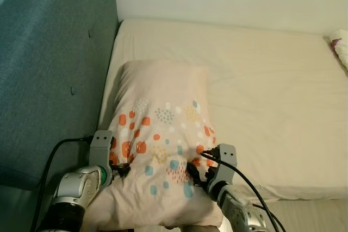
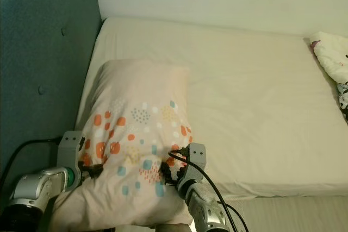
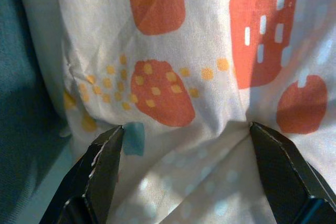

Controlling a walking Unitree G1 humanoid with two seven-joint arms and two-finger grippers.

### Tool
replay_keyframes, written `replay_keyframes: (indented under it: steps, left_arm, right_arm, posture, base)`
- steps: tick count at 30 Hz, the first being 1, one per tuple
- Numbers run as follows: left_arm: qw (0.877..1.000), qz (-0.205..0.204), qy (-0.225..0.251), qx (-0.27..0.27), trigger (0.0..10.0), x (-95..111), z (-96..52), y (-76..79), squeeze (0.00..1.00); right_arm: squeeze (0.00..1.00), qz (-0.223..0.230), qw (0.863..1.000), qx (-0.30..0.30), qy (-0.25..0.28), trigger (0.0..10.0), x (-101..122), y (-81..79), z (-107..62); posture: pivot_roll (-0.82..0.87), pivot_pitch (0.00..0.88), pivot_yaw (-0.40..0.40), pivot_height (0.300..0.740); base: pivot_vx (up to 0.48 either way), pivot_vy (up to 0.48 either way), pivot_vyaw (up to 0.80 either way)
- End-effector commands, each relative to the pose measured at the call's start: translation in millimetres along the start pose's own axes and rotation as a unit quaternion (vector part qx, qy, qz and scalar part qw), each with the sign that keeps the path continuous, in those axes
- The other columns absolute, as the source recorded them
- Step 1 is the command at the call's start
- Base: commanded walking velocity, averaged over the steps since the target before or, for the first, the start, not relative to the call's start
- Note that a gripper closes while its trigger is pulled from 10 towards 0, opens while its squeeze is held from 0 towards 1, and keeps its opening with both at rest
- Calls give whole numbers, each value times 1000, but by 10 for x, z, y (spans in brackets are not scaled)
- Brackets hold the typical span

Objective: Clean up the room

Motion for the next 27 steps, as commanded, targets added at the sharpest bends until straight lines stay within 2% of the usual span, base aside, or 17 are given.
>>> replay_keyframes:
  steps: [1,3,4,5,7,8,16,27]
  left_arm:
    - [999,-10,-25,-26,10000,-154,12,96,0]
    - [999,-8,-27,-38,10000,-169,-4,122,0]
    - [998,-6,-30,-46,5922,-183,-18,140,0]
    - [998,-5,-31,-51,2588,-190,-27,155,0]
    - [998,-5,-31,-53,2588,-192,-30,161,0]
    - [998,-4,-31,-55,0,-193,-32,170,0]
    - [997,8,-30,-69,0,-190,-51,226,0]
    - [996,13,-30,-85,0,-203,-78,282,0]
  right_arm:
    - [0,28,999,12,-44,10000,-239,21,-24]
    - [0,40,998,19,-53,10000,-251,28,-10]
    - [0,58,996,12,-67,9569,-266,59,9]
    - [0,77,994,7,-72,1020,-262,74,26]
    - [0,89,993,2,-75,1020,-259,84,37]
    - [0,97,993,0,-74,0,-249,86,45]
    - [0,122,991,21,-52,0,-146,21,74]
    - [0,117,992,29,-34,0,-64,5,94]
  posture:
    - [-23,186,-21,740]
    - [-21,189,-20,740]
    - [-19,191,-20,740]
    - [-20,193,-20,740]
    - [-20,193,-20,740]
    - [-19,194,-19,740]
    - [-24,199,-13,740]
    - [-29,203,-9,740]
  base:
    - [0,0,0]
    - [0,0,0]
    - [0,0,0]
    - [0,0,0]
    - [0,0,0]
    - [0,0,0]
    - [0,0,0]
    - [0,0,0]
Point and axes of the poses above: a point about 5 cm out from each wrist's last joint towards the gripper, its own z axis pointing out of the wrist towards the gripper, its own x axis along the axis of the wrist's last joint, y = z × x, the point moved 5 cm from there along z, pointing out of the wrist towards the gripper
